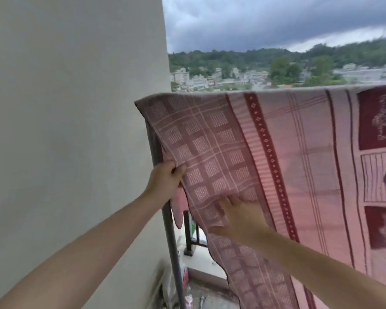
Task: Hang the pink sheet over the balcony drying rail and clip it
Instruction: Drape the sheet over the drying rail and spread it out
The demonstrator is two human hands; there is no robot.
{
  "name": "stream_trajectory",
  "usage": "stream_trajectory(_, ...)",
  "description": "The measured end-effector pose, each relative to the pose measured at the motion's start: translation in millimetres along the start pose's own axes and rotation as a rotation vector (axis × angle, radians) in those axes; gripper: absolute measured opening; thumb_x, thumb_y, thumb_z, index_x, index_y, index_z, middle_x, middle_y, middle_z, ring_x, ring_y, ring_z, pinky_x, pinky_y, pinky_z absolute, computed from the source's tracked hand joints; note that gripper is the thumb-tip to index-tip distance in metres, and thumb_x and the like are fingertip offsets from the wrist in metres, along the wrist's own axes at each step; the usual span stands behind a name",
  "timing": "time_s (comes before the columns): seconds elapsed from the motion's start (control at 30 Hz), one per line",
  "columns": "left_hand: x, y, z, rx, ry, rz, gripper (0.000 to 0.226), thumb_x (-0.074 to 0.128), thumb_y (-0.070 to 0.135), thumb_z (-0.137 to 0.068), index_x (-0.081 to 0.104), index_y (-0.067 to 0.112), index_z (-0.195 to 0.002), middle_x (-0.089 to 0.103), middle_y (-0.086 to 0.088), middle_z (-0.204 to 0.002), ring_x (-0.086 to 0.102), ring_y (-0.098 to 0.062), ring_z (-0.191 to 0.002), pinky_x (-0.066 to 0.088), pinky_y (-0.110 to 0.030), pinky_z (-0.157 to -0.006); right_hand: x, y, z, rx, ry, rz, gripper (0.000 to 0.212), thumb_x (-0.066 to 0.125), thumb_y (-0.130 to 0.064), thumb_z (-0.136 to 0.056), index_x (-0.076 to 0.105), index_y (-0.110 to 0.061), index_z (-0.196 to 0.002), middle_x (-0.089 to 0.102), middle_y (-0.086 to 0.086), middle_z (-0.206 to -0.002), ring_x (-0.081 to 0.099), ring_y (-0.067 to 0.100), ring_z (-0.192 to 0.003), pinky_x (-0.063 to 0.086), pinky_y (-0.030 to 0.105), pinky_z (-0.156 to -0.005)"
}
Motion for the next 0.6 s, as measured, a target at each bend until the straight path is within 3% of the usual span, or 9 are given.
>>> stream_trajectory(0.07, -16.2, 7.1, -1.4, 0.091, -0.004, 0.061, 0.029, 0.052, 0.018, -0.09, 0.06, -0.011, -0.089, 0.066, -0.029, -0.095, 0.065, -0.039, -0.088, 0.053, -0.053, -0.08, 9.8, -22.4, 2.9, 0.127, -0.001, 0.0, 0.075, 0.058, -0.066, -0.065, 0.045, -0.014, -0.118, 0.057, 0.005, -0.116, 0.055, 0.025, -0.107, 0.045, 0.035, -0.09)
stream_trajectory(0.17, -39.9, 21.5, -0.4, 0.177, 0.032, 0.162, 0.038, 0.059, 0.031, -0.078, 0.063, -0.007, -0.08, 0.067, -0.031, -0.089, 0.065, -0.043, -0.083, 0.053, -0.057, -0.078, 9.7, -43.0, 14.2, 0.233, 0.114, 0.033, 0.046, 0.074, -0.046, -0.056, 0.061, -0.01, -0.082, 0.067, 0.007, -0.07, 0.066, 0.027, -0.058, 0.054, 0.035, -0.055)
stream_trajectory(0.23, -53.4, 28.0, -1.6, 0.219, 0.049, 0.212, 0.045, 0.056, 0.039, -0.07, 0.062, -0.005, -0.074, 0.066, -0.032, -0.085, 0.065, -0.046, -0.082, 0.053, -0.058, -0.076, 2.1, -42.9, 26.7, 0.292, 0.143, -0.013, 0.021, 0.072, -0.023, -0.063, 0.063, -0.007, -0.074, 0.066, 0.011, -0.058, 0.062, 0.031, -0.044, 0.05, 0.033, -0.041)
stream_trajectory(0.3, -63.8, 33.9, -3.5, 0.229, 0.06, 0.287, 0.027, 0.058, 0.033, -0.076, 0.063, 0.007, -0.068, 0.067, -0.026, -0.083, 0.065, -0.045, -0.084, 0.054, -0.057, -0.077, -18.4, -34.3, 36.8, 0.325, 0.261, -0.075, 0.01, 0.065, -0.014, -0.073, 0.065, -0.003, -0.073, 0.067, 0.014, -0.058, 0.064, 0.031, -0.047, 0.048, 0.028, -0.04)
stream_trajectory(0.37, -69.0, 42.8, -3.5, 0.217, 0.033, 0.417, 0.016, 0.059, 0.024, -0.085, 0.061, 0.02, -0.069, 0.067, -0.012, -0.078, 0.067, -0.034, -0.08, 0.057, -0.046, -0.076, -54.1, -27.2, 41.0, 0.253, 0.444, -0.13, 0.008, 0.061, -0.006, -0.075, 0.069, -0.003, -0.075, 0.07, 0.012, -0.059, 0.065, 0.026, -0.05, 0.041, 0.021, -0.037)
stream_trajectory(0.47, -62.4, 69.2, 6.6, 0.226, -0.228, 0.557, 0.005, 0.06, 0.027, -0.081, 0.059, 0.023, -0.078, 0.066, 0.003, -0.078, 0.066, -0.01, -0.069, 0.056, -0.019, -0.06, -119.7, -22.6, 25.8, 0.135, 0.666, -0.128, 0.011, 0.058, -0.004, -0.068, 0.064, 0.002, -0.061, 0.07, 0.015, -0.058, 0.065, 0.027, -0.045, 0.042, 0.024, -0.037)
stream_trajectory(0.53, -55.0, 86.1, 6.3, 0.167, -0.349, 0.576, 0.011, 0.063, 0.033, -0.075, 0.059, 0.022, -0.078, 0.066, 0.003, -0.082, 0.065, -0.012, -0.076, 0.053, -0.02, -0.06, -159.2, -18.4, 7.9, 0.105, 0.747, -0.116, 0.021, 0.055, -0.008, -0.072, 0.056, 0.002, -0.054, 0.064, 0.019, -0.05, 0.06, 0.03, -0.038, 0.037, 0.018, -0.037)
stream_trajectory(0.6, -51.6, 106.2, -3.8, 0.097, -0.383, 0.637, 0.012, 0.061, 0.03, -0.083, 0.058, 0.02, -0.077, 0.065, 0.0, -0.082, 0.064, -0.014, -0.076, 0.05, -0.023, -0.061, -190.9, -17.5, -7.8, 0.105, 0.778, -0.076, 0.024, 0.052, -0.013, -0.075, 0.055, 0.002, -0.056, 0.062, 0.02, -0.049, 0.059, 0.031, -0.038, 0.045, 0.024, -0.04)
Point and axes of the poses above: each hand's wrist, its own z-axis away from the middle knuckle, its own x-axis out of the palm, y = z × x, the point moved 3 cm from there along -z, towards the middle knuckle
